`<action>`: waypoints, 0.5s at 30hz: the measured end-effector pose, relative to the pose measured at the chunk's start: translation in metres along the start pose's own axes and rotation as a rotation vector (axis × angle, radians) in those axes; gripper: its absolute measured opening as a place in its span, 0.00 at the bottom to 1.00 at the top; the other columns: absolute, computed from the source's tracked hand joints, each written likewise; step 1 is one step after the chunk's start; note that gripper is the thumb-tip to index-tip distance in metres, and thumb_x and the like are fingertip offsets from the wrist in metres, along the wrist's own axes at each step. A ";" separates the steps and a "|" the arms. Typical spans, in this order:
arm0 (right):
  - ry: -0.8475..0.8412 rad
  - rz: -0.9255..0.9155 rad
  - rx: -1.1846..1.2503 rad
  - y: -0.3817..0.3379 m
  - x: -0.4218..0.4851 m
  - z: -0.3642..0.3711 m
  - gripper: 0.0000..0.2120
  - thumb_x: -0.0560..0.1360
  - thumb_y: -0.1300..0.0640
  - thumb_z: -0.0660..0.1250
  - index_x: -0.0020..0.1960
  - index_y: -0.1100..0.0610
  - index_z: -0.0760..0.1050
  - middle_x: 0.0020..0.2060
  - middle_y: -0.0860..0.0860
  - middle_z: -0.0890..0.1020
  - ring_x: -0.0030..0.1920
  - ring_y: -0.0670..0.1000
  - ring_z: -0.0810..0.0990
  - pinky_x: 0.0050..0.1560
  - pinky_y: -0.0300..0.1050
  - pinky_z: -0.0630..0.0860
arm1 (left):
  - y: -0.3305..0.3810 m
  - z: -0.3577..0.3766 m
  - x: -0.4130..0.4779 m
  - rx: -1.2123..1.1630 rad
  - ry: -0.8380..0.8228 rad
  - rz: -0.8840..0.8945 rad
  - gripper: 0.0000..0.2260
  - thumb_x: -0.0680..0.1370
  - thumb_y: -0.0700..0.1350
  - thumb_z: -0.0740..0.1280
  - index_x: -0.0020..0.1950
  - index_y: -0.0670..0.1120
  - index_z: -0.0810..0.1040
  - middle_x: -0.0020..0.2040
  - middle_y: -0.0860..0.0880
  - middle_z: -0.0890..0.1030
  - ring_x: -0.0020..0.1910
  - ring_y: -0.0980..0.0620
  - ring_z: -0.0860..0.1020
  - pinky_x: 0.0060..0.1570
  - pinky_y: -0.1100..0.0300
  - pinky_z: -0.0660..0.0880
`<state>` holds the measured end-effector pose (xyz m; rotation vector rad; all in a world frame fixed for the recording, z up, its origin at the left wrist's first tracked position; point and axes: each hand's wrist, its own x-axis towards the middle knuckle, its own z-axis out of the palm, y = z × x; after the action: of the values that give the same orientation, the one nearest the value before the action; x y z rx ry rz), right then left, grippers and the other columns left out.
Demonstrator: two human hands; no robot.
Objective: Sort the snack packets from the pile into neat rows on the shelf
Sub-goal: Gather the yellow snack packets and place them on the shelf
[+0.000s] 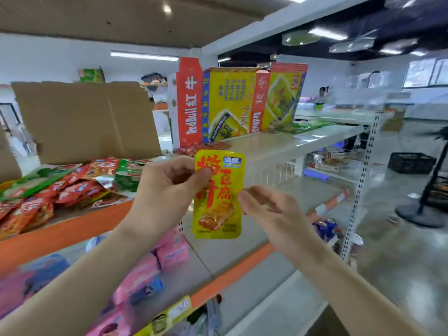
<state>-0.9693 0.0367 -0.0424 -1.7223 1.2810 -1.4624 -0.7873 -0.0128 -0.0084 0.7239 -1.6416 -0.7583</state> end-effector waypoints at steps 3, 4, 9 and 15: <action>-0.081 -0.004 -0.077 0.023 -0.012 -0.031 0.16 0.77 0.47 0.67 0.47 0.59 0.82 0.37 0.57 0.80 0.38 0.45 0.74 0.42 0.48 0.70 | -0.001 0.040 0.010 -0.041 0.035 -0.021 0.08 0.75 0.42 0.73 0.40 0.38 0.81 0.42 0.32 0.80 0.39 0.46 0.76 0.46 0.40 0.76; -0.064 -0.020 -0.091 0.027 -0.012 -0.041 0.13 0.78 0.50 0.67 0.44 0.60 0.81 0.32 0.54 0.76 0.34 0.43 0.70 0.37 0.45 0.65 | -0.001 0.052 0.012 -0.059 0.049 -0.036 0.07 0.75 0.41 0.73 0.40 0.39 0.82 0.42 0.33 0.81 0.39 0.45 0.77 0.49 0.37 0.76; 0.053 0.006 -0.134 0.046 -0.008 -0.088 0.16 0.78 0.59 0.67 0.33 0.47 0.80 0.21 0.40 0.67 0.26 0.44 0.60 0.28 0.35 0.57 | -0.003 0.103 0.024 -0.090 0.007 -0.104 0.10 0.79 0.43 0.68 0.42 0.39 0.83 0.41 0.37 0.83 0.38 0.48 0.79 0.52 0.41 0.77; 0.131 0.078 -0.144 0.077 -0.005 -0.124 0.12 0.78 0.58 0.67 0.40 0.45 0.85 0.22 0.41 0.73 0.26 0.44 0.61 0.28 0.36 0.58 | -0.019 0.152 0.049 -0.045 -0.134 -0.064 0.12 0.79 0.44 0.69 0.37 0.41 0.81 0.33 0.40 0.79 0.34 0.51 0.73 0.39 0.54 0.70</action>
<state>-1.1107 0.0311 -0.0772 -1.6691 1.5389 -1.4906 -0.9437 -0.0475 -0.0195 0.7092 -1.7222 -0.9039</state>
